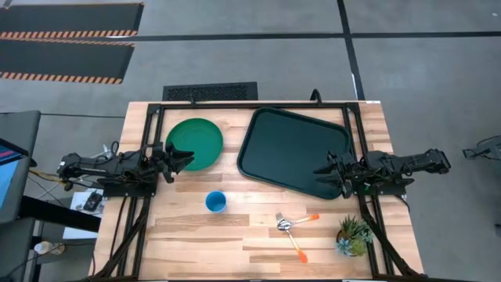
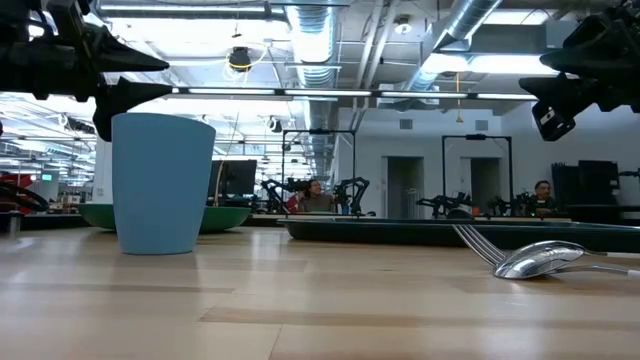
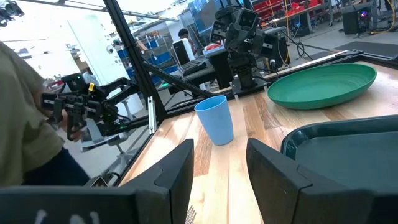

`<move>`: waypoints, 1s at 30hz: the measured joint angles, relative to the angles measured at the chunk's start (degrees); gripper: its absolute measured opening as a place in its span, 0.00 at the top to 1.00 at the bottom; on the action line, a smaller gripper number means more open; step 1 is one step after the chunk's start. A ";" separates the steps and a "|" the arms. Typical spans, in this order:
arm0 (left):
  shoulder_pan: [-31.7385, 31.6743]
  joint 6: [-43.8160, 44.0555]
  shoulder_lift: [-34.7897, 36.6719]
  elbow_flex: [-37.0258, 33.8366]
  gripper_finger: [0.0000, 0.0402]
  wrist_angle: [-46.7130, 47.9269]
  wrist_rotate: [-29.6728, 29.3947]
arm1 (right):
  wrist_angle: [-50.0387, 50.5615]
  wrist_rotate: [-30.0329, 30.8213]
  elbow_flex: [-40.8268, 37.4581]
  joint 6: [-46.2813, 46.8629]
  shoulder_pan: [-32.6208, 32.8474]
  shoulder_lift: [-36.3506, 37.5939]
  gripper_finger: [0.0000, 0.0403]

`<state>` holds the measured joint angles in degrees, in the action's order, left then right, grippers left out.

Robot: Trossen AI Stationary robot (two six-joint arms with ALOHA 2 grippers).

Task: Pick and place plate/cup/fork/spoon on tray
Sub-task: Put the green plate on the black tray

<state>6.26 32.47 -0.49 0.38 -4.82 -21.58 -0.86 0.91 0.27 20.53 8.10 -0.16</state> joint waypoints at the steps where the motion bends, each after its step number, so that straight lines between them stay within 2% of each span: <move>1: -0.02 0.25 0.00 -0.02 0.64 0.00 -0.01 | 0.00 -0.02 0.00 0.00 0.00 0.00 0.57; 7: -0.02 0.41 0.02 0.00 0.64 0.00 -0.26 | -0.04 0.26 0.00 0.00 -0.02 0.00 0.57; 12: -0.02 0.83 0.01 -0.01 0.64 -0.14 -3.38 | -0.72 1.91 0.00 0.22 -1.53 0.01 0.57; 19: -0.02 5.50 0.01 -0.02 0.64 -0.18 -3.14 | -1.52 2.12 0.00 0.53 -1.88 0.00 0.57; 24: -0.04 11.79 0.00 0.00 0.64 -0.28 -5.57 | -5.16 2.31 0.00 6.93 -1.88 0.02 0.57; 30: -0.04 12.02 0.01 -0.02 0.64 -0.37 -7.70 | -5.48 2.32 0.00 9.35 -2.63 0.00 0.57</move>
<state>6.22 44.49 -0.48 0.36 -5.19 -29.29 -6.34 3.22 0.27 29.88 5.47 -0.16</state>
